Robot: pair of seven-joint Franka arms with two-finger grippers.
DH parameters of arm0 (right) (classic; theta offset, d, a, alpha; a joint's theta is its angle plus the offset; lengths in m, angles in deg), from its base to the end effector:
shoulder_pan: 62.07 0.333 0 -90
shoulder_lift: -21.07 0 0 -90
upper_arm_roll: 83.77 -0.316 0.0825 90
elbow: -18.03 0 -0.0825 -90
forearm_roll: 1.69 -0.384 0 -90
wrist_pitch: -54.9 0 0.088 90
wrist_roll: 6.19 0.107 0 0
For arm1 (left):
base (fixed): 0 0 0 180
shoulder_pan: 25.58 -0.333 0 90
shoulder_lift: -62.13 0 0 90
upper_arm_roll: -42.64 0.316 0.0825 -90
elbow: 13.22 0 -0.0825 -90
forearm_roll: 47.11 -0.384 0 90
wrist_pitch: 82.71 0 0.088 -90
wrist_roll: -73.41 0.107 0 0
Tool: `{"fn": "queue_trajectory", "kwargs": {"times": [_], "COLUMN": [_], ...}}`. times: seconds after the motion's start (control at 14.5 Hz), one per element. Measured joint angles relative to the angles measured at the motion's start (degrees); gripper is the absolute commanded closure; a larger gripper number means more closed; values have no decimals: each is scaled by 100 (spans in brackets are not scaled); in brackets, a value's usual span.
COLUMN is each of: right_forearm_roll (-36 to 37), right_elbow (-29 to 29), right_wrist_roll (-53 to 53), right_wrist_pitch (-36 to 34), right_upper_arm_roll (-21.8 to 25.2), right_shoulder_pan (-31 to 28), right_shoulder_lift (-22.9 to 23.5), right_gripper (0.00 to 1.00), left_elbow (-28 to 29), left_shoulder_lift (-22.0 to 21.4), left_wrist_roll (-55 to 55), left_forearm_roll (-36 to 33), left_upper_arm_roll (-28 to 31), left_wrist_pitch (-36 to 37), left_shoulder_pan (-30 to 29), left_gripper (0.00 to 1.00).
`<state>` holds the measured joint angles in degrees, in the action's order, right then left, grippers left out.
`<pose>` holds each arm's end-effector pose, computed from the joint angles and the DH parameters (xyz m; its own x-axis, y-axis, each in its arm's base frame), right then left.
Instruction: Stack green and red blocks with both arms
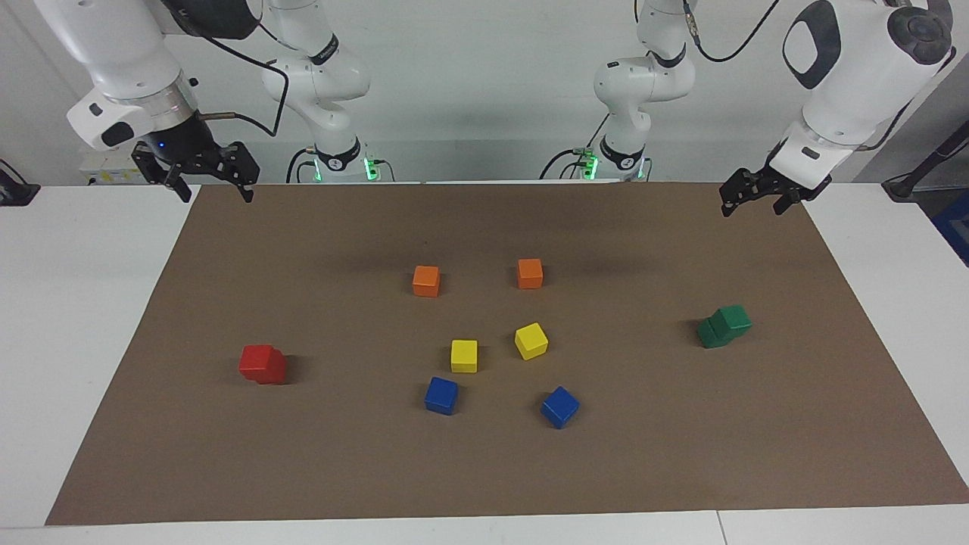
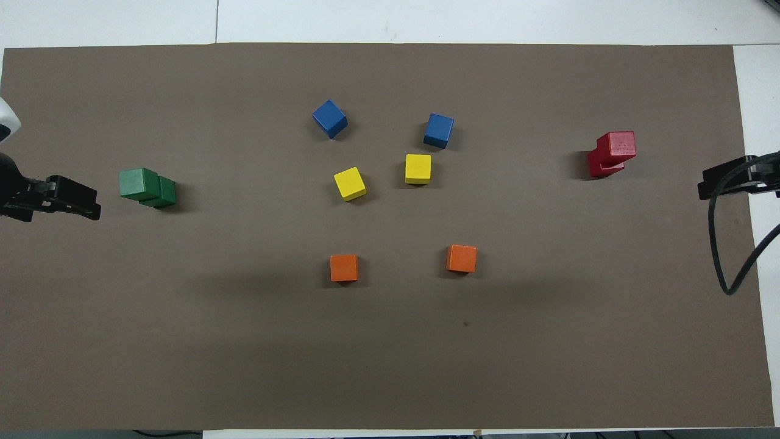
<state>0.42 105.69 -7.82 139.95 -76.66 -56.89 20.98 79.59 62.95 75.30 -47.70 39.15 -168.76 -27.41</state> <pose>0.5449 -0.0226 0.6371 0.9990 -0.0084 -0.0449 -0.0068 -0.9994 0.0353 0.5484 -0.0145 0.5882 0.9894 -0.0611 -0.1321 -0.0623 -0.9980 -0.0051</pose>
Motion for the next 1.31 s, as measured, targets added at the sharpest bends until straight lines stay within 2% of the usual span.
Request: {"fn": "queue_trajectory", "kwargs": {"times": [0.48, 1.31], "right_forearm_roll": [2, 3], "right_elbow": [12, 18], "right_wrist_roll": [0, 0], "right_wrist_pitch": [24, 24], "right_upper_arm_roll": [-3, -3], "right_shoulder_pan": [2, 62], "right_shoulder_lift": [0, 0], "right_gripper": [0, 0], "left_elbow": [-136, -128], "left_shoulder_lift": [-3, 6], "left_wrist_roll": [-15, -18], "left_forearm_roll": [16, 16], "left_upper_arm_roll": [-211, -211], "left_wrist_pitch": [-84, -139], "left_shoulder_pan": [18, 17], "left_gripper": [0, 0]}}
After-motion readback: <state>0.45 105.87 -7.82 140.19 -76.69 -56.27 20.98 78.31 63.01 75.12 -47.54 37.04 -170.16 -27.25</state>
